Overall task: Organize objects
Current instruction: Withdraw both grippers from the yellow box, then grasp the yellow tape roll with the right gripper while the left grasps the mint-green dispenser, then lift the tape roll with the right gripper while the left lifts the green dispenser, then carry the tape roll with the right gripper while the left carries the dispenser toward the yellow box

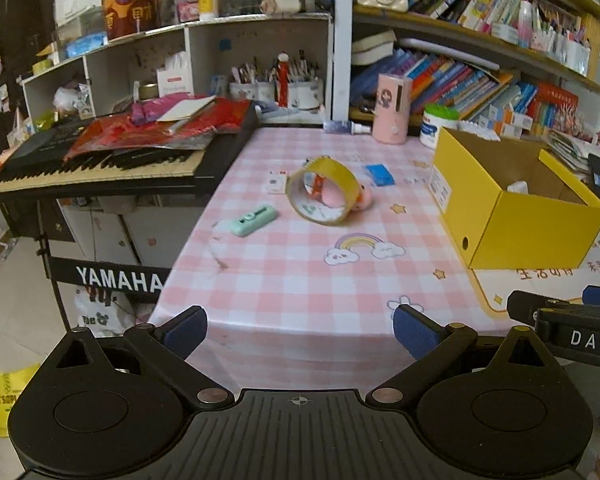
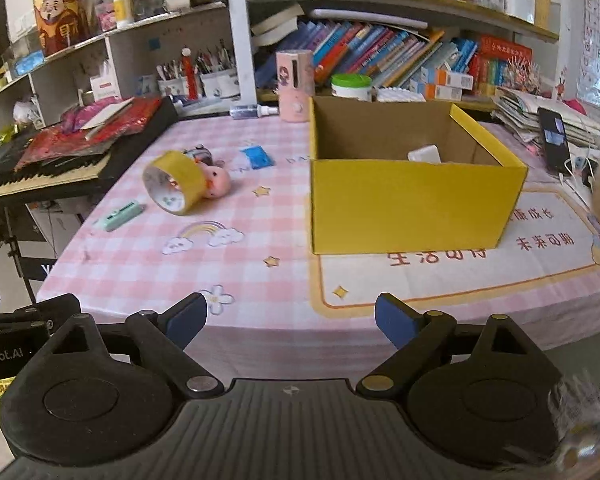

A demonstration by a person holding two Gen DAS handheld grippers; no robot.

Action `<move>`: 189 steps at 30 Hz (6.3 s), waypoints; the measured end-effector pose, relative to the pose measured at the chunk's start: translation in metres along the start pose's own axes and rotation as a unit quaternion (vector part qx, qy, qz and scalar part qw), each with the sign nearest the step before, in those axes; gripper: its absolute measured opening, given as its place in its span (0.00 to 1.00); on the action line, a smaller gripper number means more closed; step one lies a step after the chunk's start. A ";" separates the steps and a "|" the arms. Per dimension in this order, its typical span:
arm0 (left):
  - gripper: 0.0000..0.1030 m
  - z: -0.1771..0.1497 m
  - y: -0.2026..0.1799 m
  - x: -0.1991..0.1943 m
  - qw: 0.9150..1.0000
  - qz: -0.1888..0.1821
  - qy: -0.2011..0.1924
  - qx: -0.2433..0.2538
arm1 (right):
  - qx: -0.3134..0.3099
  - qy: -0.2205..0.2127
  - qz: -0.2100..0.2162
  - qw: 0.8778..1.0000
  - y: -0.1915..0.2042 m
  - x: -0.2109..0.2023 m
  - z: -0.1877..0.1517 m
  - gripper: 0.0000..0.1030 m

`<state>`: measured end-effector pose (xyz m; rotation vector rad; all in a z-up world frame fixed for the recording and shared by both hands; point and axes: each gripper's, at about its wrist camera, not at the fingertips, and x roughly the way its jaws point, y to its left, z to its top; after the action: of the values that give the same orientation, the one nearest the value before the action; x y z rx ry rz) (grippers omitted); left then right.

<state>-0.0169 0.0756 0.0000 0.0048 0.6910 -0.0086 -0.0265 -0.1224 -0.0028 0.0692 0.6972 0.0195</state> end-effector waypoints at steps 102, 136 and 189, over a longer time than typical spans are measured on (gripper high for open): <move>0.66 0.091 0.042 0.151 0.992 0.034 0.039 -0.115 | -0.095 0.063 0.125 0.986 0.039 0.160 0.115 0.08; 0.66 0.008 0.035 0.015 0.996 -0.077 0.017 -0.038 | 0.012 0.063 0.067 0.996 0.030 0.019 0.000 0.08; 0.66 0.087 -0.157 0.050 0.973 -0.201 -0.069 0.092 | 0.145 0.017 -0.078 0.986 -0.152 0.011 0.033 0.08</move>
<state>0.0752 -0.0819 0.0346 0.0416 0.5398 -0.4579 0.0029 -0.2752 0.0047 0.2937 0.7335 -0.2311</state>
